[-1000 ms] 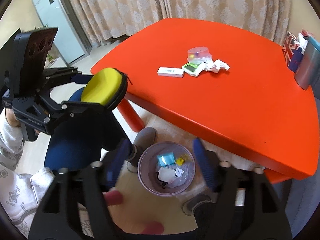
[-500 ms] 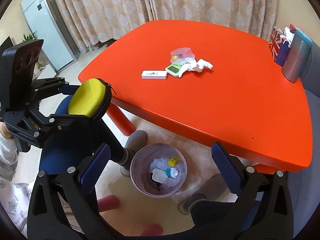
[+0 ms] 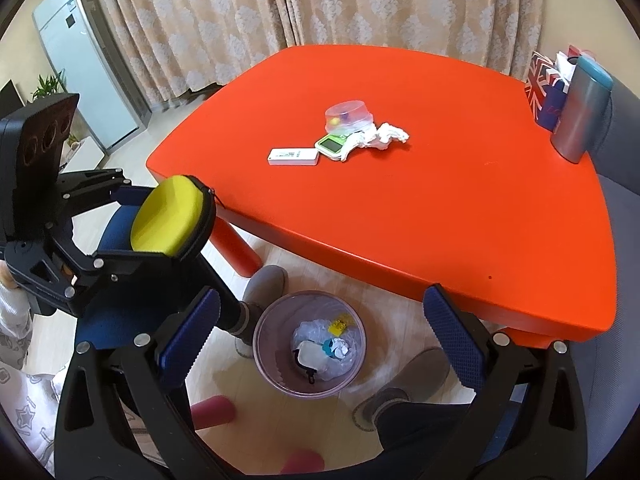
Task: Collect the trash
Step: 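Lower the yellow zip case into the bin and open the left gripper, then reach the left gripper to the white card on the table and grasp it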
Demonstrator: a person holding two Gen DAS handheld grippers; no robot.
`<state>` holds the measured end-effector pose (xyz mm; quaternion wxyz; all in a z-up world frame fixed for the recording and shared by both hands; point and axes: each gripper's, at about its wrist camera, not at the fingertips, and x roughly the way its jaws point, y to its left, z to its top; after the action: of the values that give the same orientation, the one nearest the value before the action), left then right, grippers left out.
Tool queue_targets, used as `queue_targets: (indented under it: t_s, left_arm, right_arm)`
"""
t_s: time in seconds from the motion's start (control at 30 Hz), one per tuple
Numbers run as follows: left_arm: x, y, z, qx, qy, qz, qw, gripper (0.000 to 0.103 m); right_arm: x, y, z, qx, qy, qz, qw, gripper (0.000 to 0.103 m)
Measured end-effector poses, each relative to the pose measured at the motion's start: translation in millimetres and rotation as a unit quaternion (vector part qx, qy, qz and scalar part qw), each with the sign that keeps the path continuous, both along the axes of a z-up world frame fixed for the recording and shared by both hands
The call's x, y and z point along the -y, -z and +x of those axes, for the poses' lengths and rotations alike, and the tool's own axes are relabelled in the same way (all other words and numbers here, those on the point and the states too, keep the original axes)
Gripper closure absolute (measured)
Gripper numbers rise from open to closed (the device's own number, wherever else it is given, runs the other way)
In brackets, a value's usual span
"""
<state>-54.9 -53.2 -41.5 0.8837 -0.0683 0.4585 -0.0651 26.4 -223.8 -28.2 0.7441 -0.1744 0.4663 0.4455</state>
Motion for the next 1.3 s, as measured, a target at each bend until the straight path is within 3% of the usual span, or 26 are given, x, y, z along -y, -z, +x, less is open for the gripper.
queue_targets:
  t_s: [0.47,0.5,0.57,0.77,1.3]
  left_arm:
    - [11,0,6,-0.002,0.019,0.002,0.9998,0.027]
    - [12,0,6,-0.002,0.019,0.003,0.9998,0.026]
    - [12,-1,6,0.005,0.017,0.002,0.9998,0.012]
    - [10,0,8,0.007,0.009,0.006,0.9999,0.008]
    - [-8,-12,12,0.014,-0.015,0.010,0.9997,0.008]
  right_arm:
    - [14,-6,7,0.000,0.021,0.012,1.000,0.003]
    - [14,-6,6,0.001,0.022,0.013,1.000,0.003]
    - [14,-6,7,0.001,0.022,0.014,1.000,0.003]
    - [15,-6,6,0.000,0.023,0.015,1.000,0.003]
    - [5,-15,10,0.006,0.021,0.018,1.000,0.003]
